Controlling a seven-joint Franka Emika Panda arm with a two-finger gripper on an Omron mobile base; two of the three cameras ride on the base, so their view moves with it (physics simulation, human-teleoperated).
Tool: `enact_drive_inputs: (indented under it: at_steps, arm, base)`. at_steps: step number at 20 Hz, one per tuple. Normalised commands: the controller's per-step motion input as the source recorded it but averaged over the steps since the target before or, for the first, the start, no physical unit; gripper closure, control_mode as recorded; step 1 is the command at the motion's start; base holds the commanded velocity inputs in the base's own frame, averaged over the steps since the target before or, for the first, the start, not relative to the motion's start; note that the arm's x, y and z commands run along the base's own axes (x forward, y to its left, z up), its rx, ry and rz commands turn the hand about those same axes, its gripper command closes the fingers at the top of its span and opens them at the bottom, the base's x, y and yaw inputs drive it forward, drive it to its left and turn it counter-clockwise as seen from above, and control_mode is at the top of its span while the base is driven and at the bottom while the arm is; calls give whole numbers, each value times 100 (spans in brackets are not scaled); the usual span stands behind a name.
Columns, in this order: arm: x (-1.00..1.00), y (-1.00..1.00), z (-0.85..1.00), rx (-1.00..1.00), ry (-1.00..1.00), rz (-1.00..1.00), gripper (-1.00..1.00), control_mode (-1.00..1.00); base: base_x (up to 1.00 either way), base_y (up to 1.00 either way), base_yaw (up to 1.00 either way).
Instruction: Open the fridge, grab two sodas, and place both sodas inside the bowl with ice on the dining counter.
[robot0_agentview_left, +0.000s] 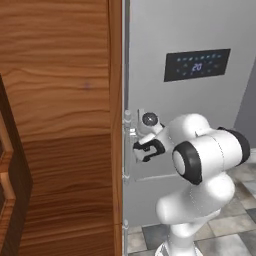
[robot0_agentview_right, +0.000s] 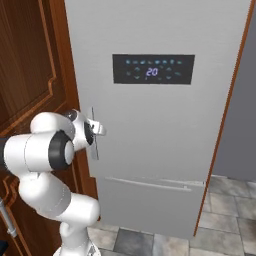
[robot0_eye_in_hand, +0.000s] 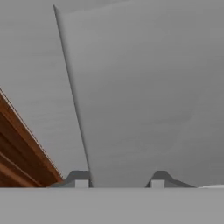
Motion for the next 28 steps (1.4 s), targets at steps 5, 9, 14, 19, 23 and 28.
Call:
enact_drive_inputs:
  at_steps: [5, 9, 14, 19, 23, 28]
  arm:
    - [-100, -16, 0, 0, 1, -8, 100, -100]
    - [-100, -22, 0, 0, 0, -7, 100, -100]
    - [-100, -23, 0, 0, 0, -7, 100, -100]
    - [-100, -7, 4, 1, 5, -5, -100, -100]
    - [-100, -2, 15, 0, 3, -2, -100, -100]
    - [-99, 3, 24, 0, 0, 0, -100, -100]
  base:
    - [0, 0, 0]
    - [0, 0, 0]
    - [0, 0, 0]
    - [0, 0, 0]
    - [0, 0, 0]
    - [0, 0, 0]
